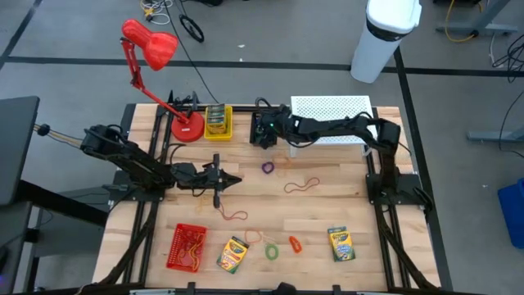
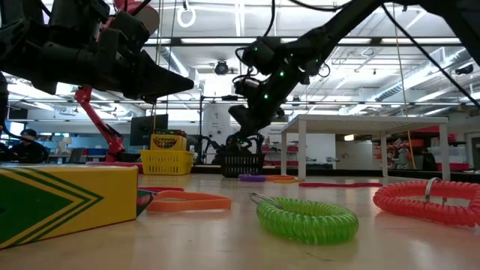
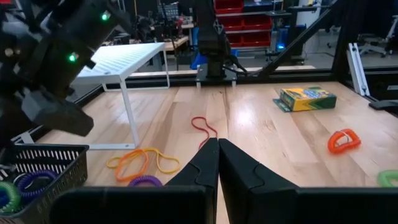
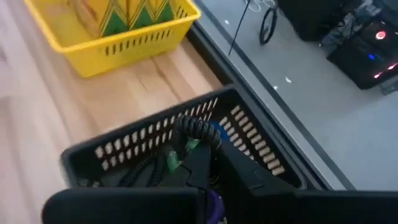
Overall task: Pick & Place Office Desk Supplies
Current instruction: Put the black spiral keychain into the black bin, then put the red rubber band into the red bin
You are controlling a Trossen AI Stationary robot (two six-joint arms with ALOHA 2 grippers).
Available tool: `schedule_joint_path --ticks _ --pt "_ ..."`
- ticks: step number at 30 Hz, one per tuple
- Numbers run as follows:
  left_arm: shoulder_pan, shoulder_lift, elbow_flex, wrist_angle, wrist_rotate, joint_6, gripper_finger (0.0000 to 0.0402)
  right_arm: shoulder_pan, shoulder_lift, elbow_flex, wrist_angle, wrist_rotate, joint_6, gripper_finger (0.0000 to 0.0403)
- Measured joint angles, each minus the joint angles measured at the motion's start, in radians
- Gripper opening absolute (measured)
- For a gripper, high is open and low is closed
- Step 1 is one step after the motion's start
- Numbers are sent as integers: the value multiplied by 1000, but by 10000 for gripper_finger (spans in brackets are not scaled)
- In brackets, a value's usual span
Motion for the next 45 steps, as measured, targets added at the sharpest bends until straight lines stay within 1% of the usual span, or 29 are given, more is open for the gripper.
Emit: schedule_joint_path --ticks 3,5,10,12,14,15,17,20,23,24,25,28,30,33,37,42,45 --pt "0 0 0 0 -2 0 16 -2 2 0 -6 5 1 30" --pt "0 0 0 4 -2 0 16 2 0 0 -2 20 2 43" --pt "0 0 0 2 -2 1 16 9 -4 0 -1 29 45 106" --pt "1 0 0 8 -2 1 16 15 -5 0 -10 28 35 131" --pt "1 0 0 8 -2 0 16 27 -28 -1 -62 51 25 142" --pt "0 0 0 10 -2 0 16 38 -46 -1 -77 72 10 141" --pt "0 0 0 17 -1 0 16 71 -93 -6 -111 99 -5 126" --pt "0 0 0 24 -1 -19 16 142 -183 -76 -85 97 -20 79" --pt "2 0 3 20 15 -73 16 228 -271 -202 36 90 -23 20" --pt "3 0 9 18 17 -74 16 256 -300 -250 91 80 -20 10" --pt "3 0 13 19 17 -75 16 283 -323 -303 144 76 -9 9" --pt "0 0 44 -8 18 -84 16 361 -375 -458 328 88 27 27" --pt "0 0 72 -68 44 -113 16 417 -394 -543 466 108 31 31" --pt "0 0 128 -205 59 -136 16 494 -401 -634 609 154 30 22" --pt "-10 1 201 -429 50 -115 16 574 -405 -679 665 186 35 5" --pt "-55 1 278 -672 17 -112 18 679 -404 -685 662 188 62 13" --pt "-92 1 322 -794 -18 -116 26 735 -404 -685 669 260 54 6"
